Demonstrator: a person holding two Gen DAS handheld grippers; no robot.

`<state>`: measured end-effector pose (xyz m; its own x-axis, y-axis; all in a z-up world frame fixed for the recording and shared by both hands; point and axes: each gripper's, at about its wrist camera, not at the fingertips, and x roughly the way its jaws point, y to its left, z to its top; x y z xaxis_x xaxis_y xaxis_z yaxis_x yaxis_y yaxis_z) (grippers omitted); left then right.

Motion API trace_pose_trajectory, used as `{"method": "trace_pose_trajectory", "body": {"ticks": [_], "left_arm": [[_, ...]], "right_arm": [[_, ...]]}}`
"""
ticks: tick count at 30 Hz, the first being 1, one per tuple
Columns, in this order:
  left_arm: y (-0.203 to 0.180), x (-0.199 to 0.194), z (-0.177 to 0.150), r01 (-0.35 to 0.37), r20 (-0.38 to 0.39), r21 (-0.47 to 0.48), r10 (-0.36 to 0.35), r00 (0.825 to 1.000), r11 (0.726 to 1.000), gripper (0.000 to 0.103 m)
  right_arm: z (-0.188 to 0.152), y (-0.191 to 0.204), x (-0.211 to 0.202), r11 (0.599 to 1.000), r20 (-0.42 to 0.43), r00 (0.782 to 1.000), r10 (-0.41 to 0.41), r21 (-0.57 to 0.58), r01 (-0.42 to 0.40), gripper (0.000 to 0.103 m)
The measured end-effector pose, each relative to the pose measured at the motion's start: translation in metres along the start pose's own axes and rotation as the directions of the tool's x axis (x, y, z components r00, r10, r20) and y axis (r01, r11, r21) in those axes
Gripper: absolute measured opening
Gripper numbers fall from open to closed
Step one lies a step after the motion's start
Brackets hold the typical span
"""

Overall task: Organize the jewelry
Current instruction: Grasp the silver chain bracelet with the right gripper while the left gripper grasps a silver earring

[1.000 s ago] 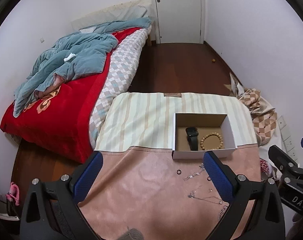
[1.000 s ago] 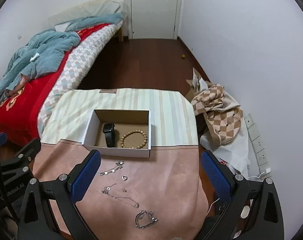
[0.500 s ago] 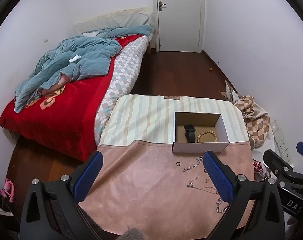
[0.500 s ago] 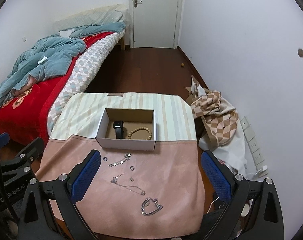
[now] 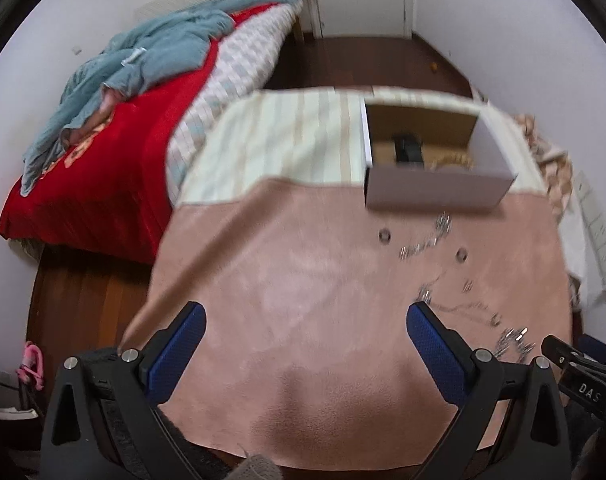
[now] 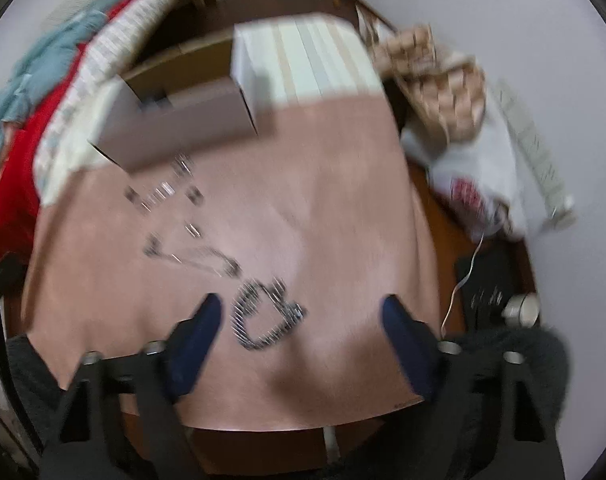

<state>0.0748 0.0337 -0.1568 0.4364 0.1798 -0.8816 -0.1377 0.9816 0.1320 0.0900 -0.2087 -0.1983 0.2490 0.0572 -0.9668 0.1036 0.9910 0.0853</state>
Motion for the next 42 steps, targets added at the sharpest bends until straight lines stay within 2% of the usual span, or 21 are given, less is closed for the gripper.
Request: {"method": "trace_pose_trajectory", "body": {"ticks": [2, 6, 8, 10, 12, 18, 24, 31, 33, 36, 40, 42], "left_arm": [[-0.004, 0.012, -0.004, -0.003, -0.025, 0.008, 0.004, 1.000, 1.000, 0.103], [-0.008, 0.031, -0.006, -0.006, -0.063, 0.016, 0.007, 0.998, 1.000, 0.103], [-0.009, 0.039, -0.009, -0.006, -0.086, 0.019, 0.008, 0.996, 1.000, 0.102], [-0.009, 0.044, -0.009, -0.008, -0.103, 0.016, 0.009, 0.995, 1.000, 0.102], [-0.011, 0.047, -0.010, -0.004, -0.108, 0.016, 0.005, 0.994, 1.000, 0.102], [-0.027, 0.047, -0.010, 0.048, -0.115, 0.018, -0.046, 0.992, 0.999, 0.102], [-0.076, 0.044, -0.009, 0.109, -0.107, 0.114, -0.097, 0.989, 0.988, 0.102], [-0.121, 0.056, -0.016, 0.209, -0.155, 0.158, -0.185, 0.970, 0.965, 0.101], [-0.132, 0.058, -0.018, 0.234, -0.158, 0.170, -0.208, 0.965, 0.957, 0.093], [-0.143, 0.057, -0.020, 0.243, -0.153, 0.194, -0.216, 0.964, 0.950, 0.079], [-0.155, 0.057, -0.019, 0.243, -0.134, 0.228, -0.217, 0.967, 0.943, 0.065], [-0.158, 0.058, -0.017, 0.250, -0.133, 0.235, -0.224, 0.966, 0.939, 0.054]], "right_arm": [[-0.006, -0.006, 0.021, 1.000, -0.033, 0.999, 0.013, 0.021, -0.012, 0.069], [-0.012, -0.004, 0.049, 1.000, -0.061, 0.998, 0.004, 0.016, -0.003, 0.066], [-0.013, 0.003, 0.048, 1.000, -0.031, 0.999, -0.023, -0.022, 0.022, 0.061], [-0.012, 0.010, 0.048, 0.998, -0.013, 0.999, -0.051, -0.048, 0.050, 0.049], [-0.012, 0.014, 0.045, 0.995, 0.012, 0.998, -0.069, -0.072, 0.069, 0.014], [-0.007, -0.005, 0.034, 0.999, 0.043, 0.998, -0.034, -0.019, 0.035, 0.013], [0.010, -0.032, 0.022, 0.996, 0.089, 0.993, -0.073, 0.056, 0.068, 0.012], [0.015, -0.065, 0.022, 0.990, 0.091, 0.993, -0.080, 0.121, 0.068, 0.011], [0.014, -0.071, 0.024, 0.990, 0.091, 0.993, -0.079, 0.125, 0.068, 0.011], [0.011, -0.074, 0.025, 0.989, 0.087, 0.993, -0.076, 0.131, 0.064, 0.011], [0.010, -0.078, 0.026, 0.989, 0.083, 0.994, -0.073, 0.138, 0.061, 0.011], [0.010, -0.078, 0.026, 0.988, 0.082, 0.994, -0.073, 0.141, 0.061, 0.011]]}}
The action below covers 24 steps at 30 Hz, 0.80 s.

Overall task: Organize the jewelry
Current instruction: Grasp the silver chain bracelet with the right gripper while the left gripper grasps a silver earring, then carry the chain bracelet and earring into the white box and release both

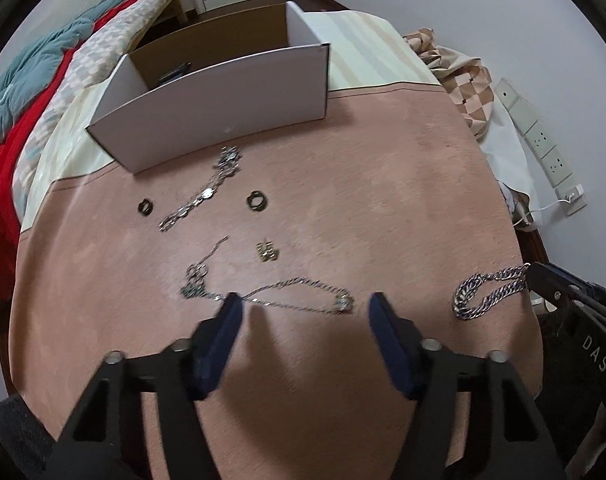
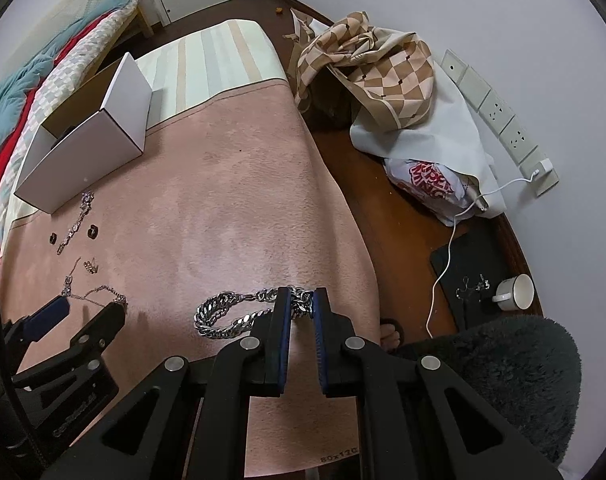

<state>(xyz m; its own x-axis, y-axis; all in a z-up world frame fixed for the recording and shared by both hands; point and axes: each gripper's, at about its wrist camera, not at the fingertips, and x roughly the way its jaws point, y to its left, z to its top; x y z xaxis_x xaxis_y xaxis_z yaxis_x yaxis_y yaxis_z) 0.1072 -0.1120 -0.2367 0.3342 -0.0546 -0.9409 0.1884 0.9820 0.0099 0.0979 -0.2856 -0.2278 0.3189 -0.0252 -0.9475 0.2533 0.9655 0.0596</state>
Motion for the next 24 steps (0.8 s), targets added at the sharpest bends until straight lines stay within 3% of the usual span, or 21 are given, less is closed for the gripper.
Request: {"method": "trace_pose_trajectory", "body": {"ticks": [11, 14, 17, 24], "left_arm": [[-0.006, 0.005, 0.005, 0.019, 0.013, 0.022, -0.020, 1.000, 1.000, 0.011], [-0.007, 0.004, 0.005, 0.024, 0.021, 0.030, -0.024, 0.999, 0.999, 0.004], [-0.004, -0.003, 0.004, 0.026, 0.039, 0.029, -0.027, 0.999, 0.999, 0.003], [0.033, -0.041, 0.006, 0.110, 0.071, -0.046, -0.107, 0.992, 0.993, 0.002]], "right_arm": [[-0.002, 0.000, 0.001, 1.000, -0.001, 1.000, -0.006, -0.007, 0.006, 0.011], [-0.002, 0.000, 0.000, 1.000, 0.002, 1.000, -0.003, -0.009, 0.003, 0.011], [-0.001, 0.002, -0.004, 1.000, 0.008, 1.000, 0.006, -0.013, -0.006, 0.011], [0.006, 0.011, -0.032, 0.997, 0.048, 0.996, 0.075, -0.031, -0.073, 0.011]]}}
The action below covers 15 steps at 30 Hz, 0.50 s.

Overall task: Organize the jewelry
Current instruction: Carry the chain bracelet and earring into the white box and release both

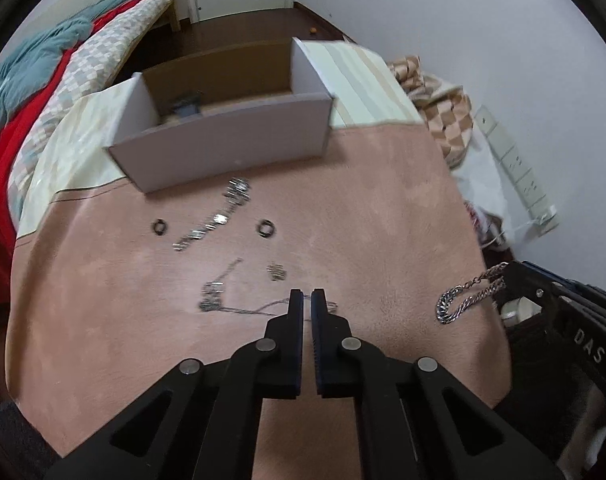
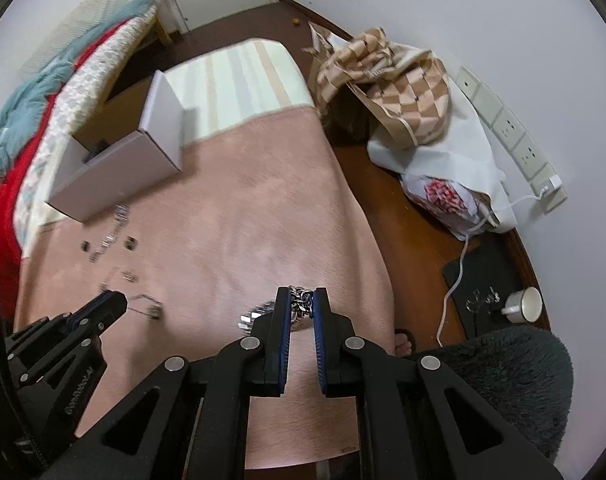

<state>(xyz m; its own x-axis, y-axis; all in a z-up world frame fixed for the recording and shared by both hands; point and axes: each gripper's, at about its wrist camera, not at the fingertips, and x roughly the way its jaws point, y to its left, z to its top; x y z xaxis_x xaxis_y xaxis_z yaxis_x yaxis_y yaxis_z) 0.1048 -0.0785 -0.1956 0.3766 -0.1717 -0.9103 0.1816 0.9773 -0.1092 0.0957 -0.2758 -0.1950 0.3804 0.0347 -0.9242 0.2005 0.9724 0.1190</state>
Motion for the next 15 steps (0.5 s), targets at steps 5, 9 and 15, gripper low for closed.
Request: {"method": "trace_pose_trajectory", "body": {"ticks": [5, 9, 15], "left_arm": [[0.028, -0.037, 0.015, 0.035, 0.048, -0.058, -0.032, 0.998, 0.998, 0.001], [0.041, -0.063, 0.031, 0.059, 0.098, -0.079, -0.051, 0.994, 0.995, 0.001], [0.064, -0.092, 0.060, 0.082, 0.154, -0.090, -0.067, 0.986, 0.993, 0.002]], "right_arm": [[0.013, 0.017, -0.024, 0.998, 0.040, 0.997, 0.065, -0.023, -0.064, 0.011], [0.026, 0.036, -0.041, 0.993, 0.073, 0.991, 0.109, -0.063, -0.104, 0.011], [0.052, 0.070, -0.058, 0.979, 0.113, 0.978, 0.173, -0.125, -0.159, 0.011]]}}
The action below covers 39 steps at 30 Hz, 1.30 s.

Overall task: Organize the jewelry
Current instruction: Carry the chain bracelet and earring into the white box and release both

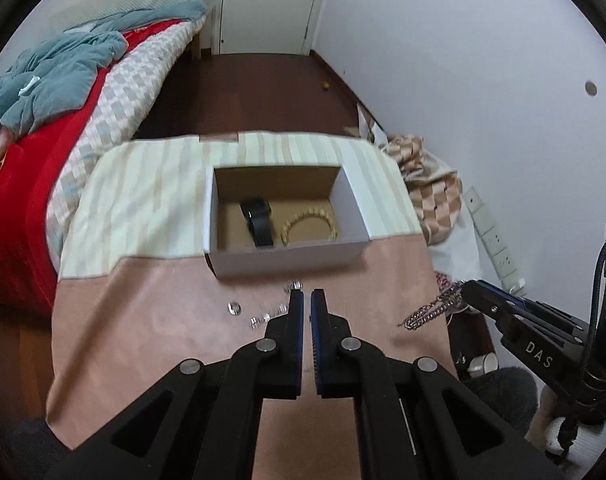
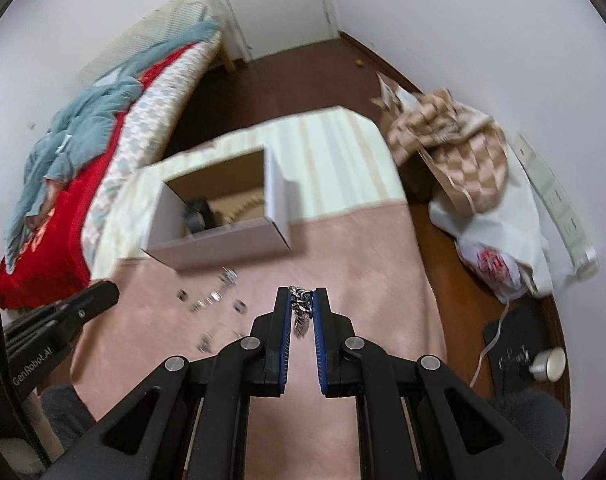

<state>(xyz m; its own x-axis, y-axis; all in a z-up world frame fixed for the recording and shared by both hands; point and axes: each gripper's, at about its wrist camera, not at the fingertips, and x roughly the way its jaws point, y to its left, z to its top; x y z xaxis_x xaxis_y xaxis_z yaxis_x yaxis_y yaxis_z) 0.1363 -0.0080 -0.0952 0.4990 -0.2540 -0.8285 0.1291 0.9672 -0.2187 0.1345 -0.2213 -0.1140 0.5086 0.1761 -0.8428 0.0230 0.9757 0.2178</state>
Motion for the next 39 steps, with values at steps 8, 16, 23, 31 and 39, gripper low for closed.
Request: {"method": "trace_pose_trajectory", "body": {"ticks": [8, 16, 23, 31, 39], "left_arm": [[0.020, 0.030, -0.022, 0.004, -0.103, -0.107, -0.015, 0.995, 0.994, 0.044], [-0.005, 0.083, -0.073, 0.013, -0.206, -0.081, -0.029, 0.978, 0.997, 0.055], [-0.050, 0.119, -0.097, -0.014, -0.264, 0.069, 0.031, 0.964, 0.998, 0.055], [-0.077, 0.131, -0.105, -0.054, -0.227, 0.204, 0.101, 0.969, 0.977, 0.012], [-0.068, 0.121, -0.101, -0.033, -0.216, 0.196, 0.076, 0.973, 0.980, 0.007]], "right_arm": [[0.014, 0.021, 0.007, 0.999, 0.013, 0.999, 0.030, -0.023, -0.029, 0.011], [-0.050, -0.020, 0.048, 0.998, -0.125, 0.992, -0.001, 0.059, 0.009, 0.011], [-0.099, -0.058, 0.069, 0.989, -0.211, 0.977, -0.017, 0.137, 0.046, 0.011], [-0.098, -0.070, 0.068, 0.987, -0.202, 0.979, -0.025, 0.152, 0.056, 0.011], [-0.088, -0.067, 0.063, 0.986, -0.185, 0.983, -0.014, 0.159, 0.044, 0.011]]}}
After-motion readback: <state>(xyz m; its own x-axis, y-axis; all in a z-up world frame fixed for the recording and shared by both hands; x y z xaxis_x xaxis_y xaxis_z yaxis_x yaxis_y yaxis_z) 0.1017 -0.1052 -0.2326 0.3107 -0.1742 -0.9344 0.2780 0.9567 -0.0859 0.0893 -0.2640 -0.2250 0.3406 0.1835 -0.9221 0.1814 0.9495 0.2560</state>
